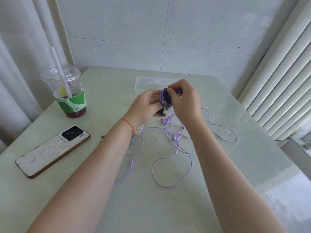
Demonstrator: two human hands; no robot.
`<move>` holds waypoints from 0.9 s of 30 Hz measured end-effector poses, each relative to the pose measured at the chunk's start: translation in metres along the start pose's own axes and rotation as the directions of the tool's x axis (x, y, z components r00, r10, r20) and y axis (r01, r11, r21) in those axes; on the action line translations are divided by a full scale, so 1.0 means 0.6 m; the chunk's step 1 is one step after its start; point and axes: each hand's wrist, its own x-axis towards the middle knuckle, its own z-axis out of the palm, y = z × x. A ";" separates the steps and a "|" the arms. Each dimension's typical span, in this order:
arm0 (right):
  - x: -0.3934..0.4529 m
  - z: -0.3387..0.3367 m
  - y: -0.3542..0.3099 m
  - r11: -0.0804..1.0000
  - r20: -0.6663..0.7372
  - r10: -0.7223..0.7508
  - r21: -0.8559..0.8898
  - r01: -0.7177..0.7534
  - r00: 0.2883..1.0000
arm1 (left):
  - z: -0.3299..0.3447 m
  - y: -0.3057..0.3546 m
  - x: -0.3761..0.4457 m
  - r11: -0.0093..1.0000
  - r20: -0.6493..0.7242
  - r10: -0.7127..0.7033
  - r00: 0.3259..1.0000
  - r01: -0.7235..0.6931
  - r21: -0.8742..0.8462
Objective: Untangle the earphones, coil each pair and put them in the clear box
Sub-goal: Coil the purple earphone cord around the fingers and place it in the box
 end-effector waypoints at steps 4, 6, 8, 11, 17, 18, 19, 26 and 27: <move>-0.002 0.005 0.005 0.989 -0.019 -0.117 -0.094 0.114 0.993 | -0.005 -0.005 0.000 1.000 0.013 0.017 1.000 -0.017 -0.015; -0.002 0.004 0.008 0.983 -0.022 -0.140 -0.125 0.136 0.990 | -0.004 -0.008 0.000 1.000 0.005 0.017 1.000 -0.017 -0.013; 0.000 0.001 0.010 0.983 -0.011 -0.140 -0.122 0.138 0.990 | -0.003 -0.009 0.001 1.000 -0.006 0.018 1.000 -0.018 -0.004; 0.003 -0.005 0.008 0.995 0.016 -0.083 -0.062 0.084 0.996 | -0.003 -0.007 0.003 1.000 -0.007 0.025 1.000 -0.025 -0.019; 0.007 -0.008 0.002 0.989 0.070 0.103 0.099 -0.110 0.992 | -0.003 -0.005 0.001 0.998 -0.002 0.055 0.998 -0.055 -0.018; 0.008 -0.010 0.004 0.980 0.076 0.137 0.135 -0.147 0.988 | -0.002 -0.005 0.001 0.998 -0.018 0.059 0.998 -0.059 -0.004; 0.009 -0.012 0.005 0.973 0.078 0.160 0.155 -0.171 0.984 | -0.002 -0.006 0.002 0.998 -0.037 0.062 0.997 -0.061 0.009; 0.008 -0.011 0.007 0.963 0.071 0.193 0.179 -0.203 0.979 | 0.006 -0.016 0.013 0.984 -0.140 0.112 0.984 -0.090 0.155; 0.008 -0.010 0.008 0.962 0.070 0.196 0.180 -0.206 0.978 | 0.006 -0.014 0.013 0.978 -0.171 0.115 0.979 -0.081 0.191</move>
